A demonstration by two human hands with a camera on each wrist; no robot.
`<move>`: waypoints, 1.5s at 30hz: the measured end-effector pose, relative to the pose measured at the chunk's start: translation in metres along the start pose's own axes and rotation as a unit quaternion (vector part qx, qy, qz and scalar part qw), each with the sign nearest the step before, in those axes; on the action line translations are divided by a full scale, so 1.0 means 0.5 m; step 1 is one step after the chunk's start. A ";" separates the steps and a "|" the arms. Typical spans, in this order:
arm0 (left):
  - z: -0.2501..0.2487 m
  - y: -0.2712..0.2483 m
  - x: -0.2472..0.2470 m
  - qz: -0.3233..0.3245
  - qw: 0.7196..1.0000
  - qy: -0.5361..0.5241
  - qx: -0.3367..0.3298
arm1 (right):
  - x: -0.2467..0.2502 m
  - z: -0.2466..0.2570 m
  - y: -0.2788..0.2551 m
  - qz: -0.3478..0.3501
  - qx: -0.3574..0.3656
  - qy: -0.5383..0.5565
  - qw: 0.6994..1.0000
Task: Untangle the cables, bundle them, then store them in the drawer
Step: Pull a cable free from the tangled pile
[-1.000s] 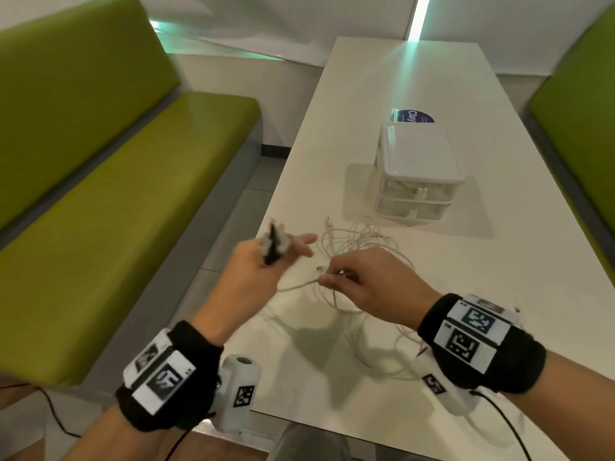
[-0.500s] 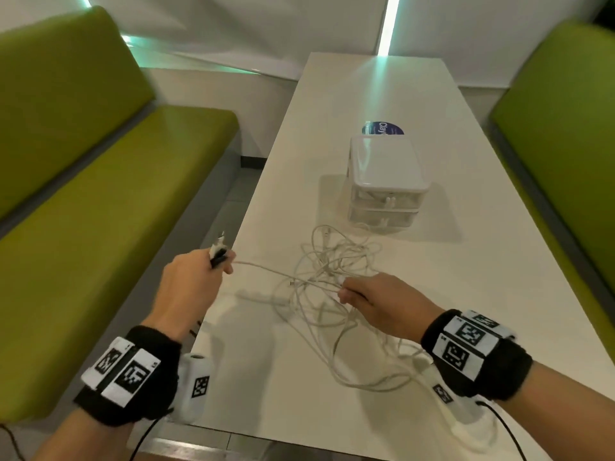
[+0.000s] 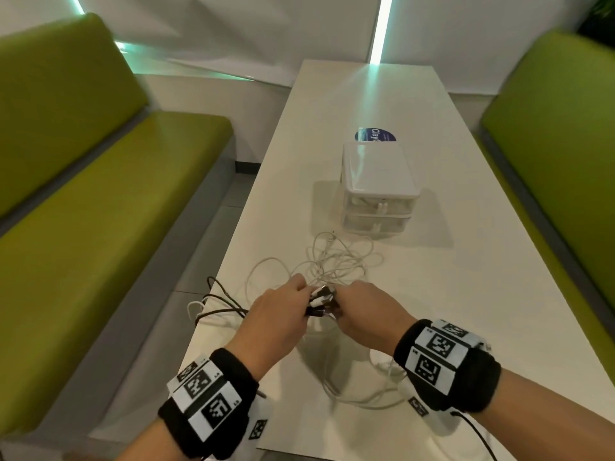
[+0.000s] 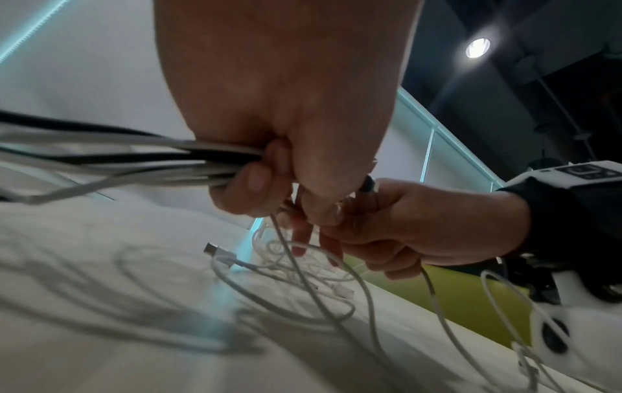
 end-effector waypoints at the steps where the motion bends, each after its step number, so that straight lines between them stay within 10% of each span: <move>1: 0.002 0.002 0.001 0.010 1.000 0.011 0.011 | 0.001 0.000 -0.001 0.005 -0.002 -0.003 1.000; 20: 0.067 -0.005 0.119 -0.155 0.973 -0.165 0.045 | 0.011 -0.052 -0.035 0.003 -0.003 0.038 0.999; 28: 0.077 0.011 0.091 -0.103 0.984 -0.097 0.106 | 0.009 -0.073 -0.038 0.037 -0.012 0.015 0.999; 32: 0.018 0.002 0.101 -0.140 0.984 -0.112 0.011 | 0.020 -0.078 -0.029 0.027 -0.026 0.022 0.999; 38: -0.043 0.008 0.031 0.009 0.997 -0.050 -0.059 | 0.041 -0.051 -0.028 -0.008 0.013 0.000 1.000; 45: -0.015 0.018 0.082 -0.087 0.993 -0.083 -0.011 | 0.026 -0.098 -0.055 0.008 0.006 -0.016 1.000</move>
Point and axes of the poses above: each hand's wrist, its own y-axis towards the middle knuckle, its own x-axis out of the back of the hand, z = x × y, the point moved 4 cm from there along y, towards the middle knuckle, and after that the axes turned 14 degrees about -y, right-handed, at the moved point
